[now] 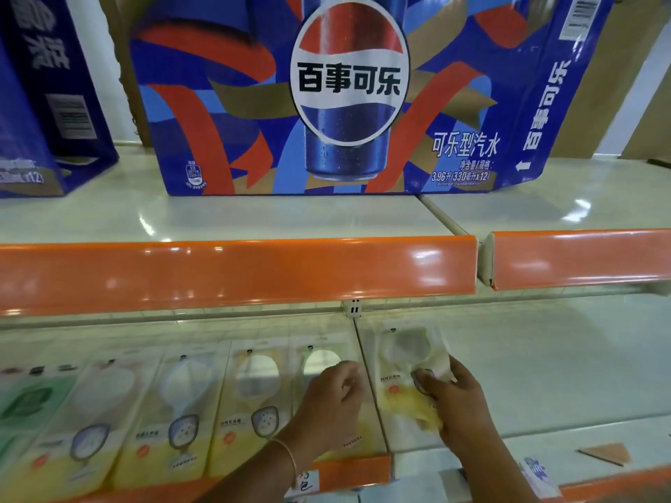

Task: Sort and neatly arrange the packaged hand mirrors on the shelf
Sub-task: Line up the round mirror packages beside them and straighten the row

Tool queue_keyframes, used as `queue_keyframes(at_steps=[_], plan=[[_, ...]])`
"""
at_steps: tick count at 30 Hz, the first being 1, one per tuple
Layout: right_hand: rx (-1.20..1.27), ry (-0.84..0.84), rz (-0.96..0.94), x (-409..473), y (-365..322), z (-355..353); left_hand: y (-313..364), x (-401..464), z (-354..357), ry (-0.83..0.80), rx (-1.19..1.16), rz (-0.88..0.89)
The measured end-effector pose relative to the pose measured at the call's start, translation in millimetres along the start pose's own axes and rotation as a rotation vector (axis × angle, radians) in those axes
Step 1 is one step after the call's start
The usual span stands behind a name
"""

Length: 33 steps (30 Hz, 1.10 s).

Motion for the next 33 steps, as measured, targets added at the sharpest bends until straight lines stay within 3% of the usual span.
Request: queue_keyframes(at_steps=[6,12,16,22,25,33], plan=[[0.064,-0.312,0.032,-45.0,19.4,47.4,-19.1,-7.6,-12.7,-0.107,-0.691,-0.581],[-0.232,-0.335,0.032,-71.6,40.0,82.5,-53.6,-28.0,-52.4,0.162,-0.442,-0.585],[-0.399,-0.357,0.076,-81.6,51.9,106.6,-78.4,-46.3,-78.4,0.184,-0.307,-0.615],[-0.527,-0.406,0.075,-99.0,73.9,152.3,-108.9,-72.6,-114.4,0.207,-0.355,-0.616],[-0.586,-0.427,0.072,-106.6,82.5,172.2,-122.7,-84.8,-137.3,0.238,-0.222,-0.637],[-0.563,-0.433,0.058,-141.0,89.3,214.0,-154.8,-113.6,-173.3,0.269,-0.234,-0.621]])
Point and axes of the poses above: each hand's wrist, its own x-axis towards the middle knuckle, its own z-axis out of the palm, y = z × x, the point moved 4 cm from there along x, towards the middle knuckle, and after that the axes turned 5 degrees about -z, right-handed, at the moved point
